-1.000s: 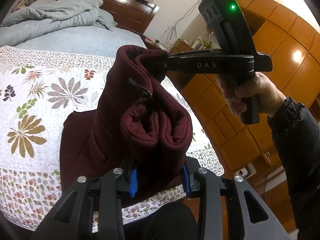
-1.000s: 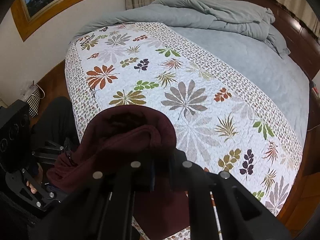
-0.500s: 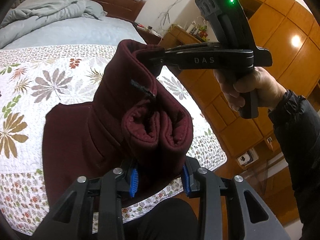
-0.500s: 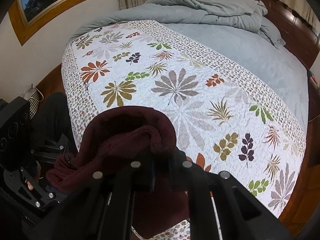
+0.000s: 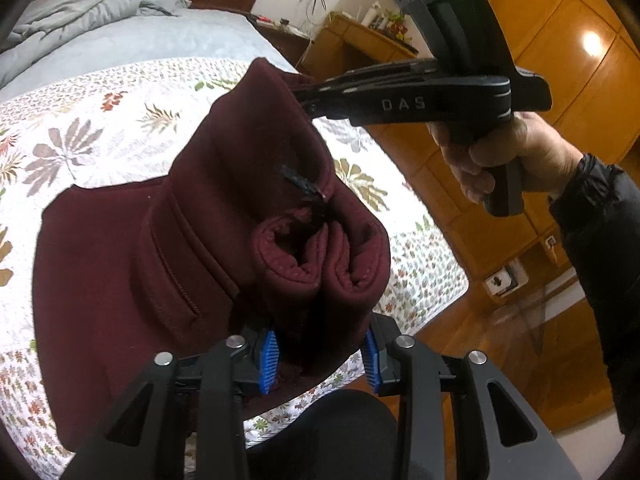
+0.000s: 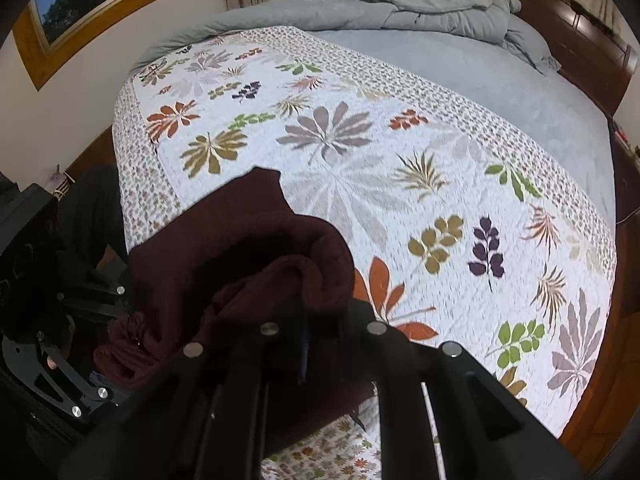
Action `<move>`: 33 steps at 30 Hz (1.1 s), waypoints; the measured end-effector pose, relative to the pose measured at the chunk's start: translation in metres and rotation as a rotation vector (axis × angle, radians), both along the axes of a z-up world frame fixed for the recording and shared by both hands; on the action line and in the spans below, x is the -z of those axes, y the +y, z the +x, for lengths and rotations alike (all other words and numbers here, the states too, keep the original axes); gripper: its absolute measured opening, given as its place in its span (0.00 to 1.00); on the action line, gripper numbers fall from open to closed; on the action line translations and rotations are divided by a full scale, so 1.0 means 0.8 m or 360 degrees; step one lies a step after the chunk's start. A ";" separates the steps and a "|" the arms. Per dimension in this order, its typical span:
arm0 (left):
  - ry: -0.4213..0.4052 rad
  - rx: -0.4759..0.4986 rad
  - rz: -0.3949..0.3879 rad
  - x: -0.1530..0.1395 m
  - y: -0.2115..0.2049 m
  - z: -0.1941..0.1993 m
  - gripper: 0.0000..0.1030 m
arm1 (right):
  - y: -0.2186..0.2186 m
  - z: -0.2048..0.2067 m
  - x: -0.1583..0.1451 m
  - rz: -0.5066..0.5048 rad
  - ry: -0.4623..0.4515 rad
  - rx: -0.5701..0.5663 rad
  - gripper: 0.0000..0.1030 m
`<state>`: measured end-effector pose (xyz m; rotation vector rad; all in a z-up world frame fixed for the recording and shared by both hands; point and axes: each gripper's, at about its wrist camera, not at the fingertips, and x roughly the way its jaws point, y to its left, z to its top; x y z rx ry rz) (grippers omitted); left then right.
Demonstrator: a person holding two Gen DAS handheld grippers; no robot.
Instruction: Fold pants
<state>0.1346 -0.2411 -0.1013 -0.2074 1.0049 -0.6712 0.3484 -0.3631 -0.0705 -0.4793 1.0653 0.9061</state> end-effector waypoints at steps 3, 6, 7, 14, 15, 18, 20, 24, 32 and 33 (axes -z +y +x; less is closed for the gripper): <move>0.0032 0.0018 0.0032 0.014 -0.011 0.003 0.33 | -0.012 0.000 0.015 0.0013 0.0012 0.0012 0.11; 0.0044 0.0031 0.0061 0.023 -0.022 0.002 0.33 | -0.026 0.000 0.028 0.0029 0.0022 0.0033 0.12; 0.0051 0.0037 0.0075 0.027 -0.026 0.001 0.33 | -0.029 0.000 0.031 0.0030 0.0025 0.0039 0.12; 0.0098 0.0072 0.0127 0.045 -0.044 0.006 0.34 | -0.053 -0.010 0.055 0.0031 0.0029 0.0151 0.17; 0.0106 0.0082 0.0128 0.048 -0.046 0.006 0.34 | -0.057 -0.012 0.059 0.0022 0.0033 0.0181 0.19; 0.0121 0.0105 0.0106 0.054 -0.046 0.008 0.36 | -0.076 -0.016 0.063 0.0023 0.0053 0.0337 0.27; 0.0130 0.0126 0.0061 0.053 -0.043 0.013 0.40 | -0.094 -0.016 0.063 0.0040 0.0095 0.0521 0.40; 0.0254 0.0163 -0.0120 0.049 -0.028 0.020 0.54 | -0.165 -0.037 0.066 0.0416 0.0352 0.1039 0.61; 0.0358 0.0188 -0.0480 0.015 0.053 0.011 0.71 | -0.207 -0.148 0.102 0.0980 0.0728 0.1459 0.71; 0.0336 0.0161 -0.0517 0.011 0.069 0.012 0.72 | -0.204 -0.164 0.107 0.0927 0.0701 0.1508 0.71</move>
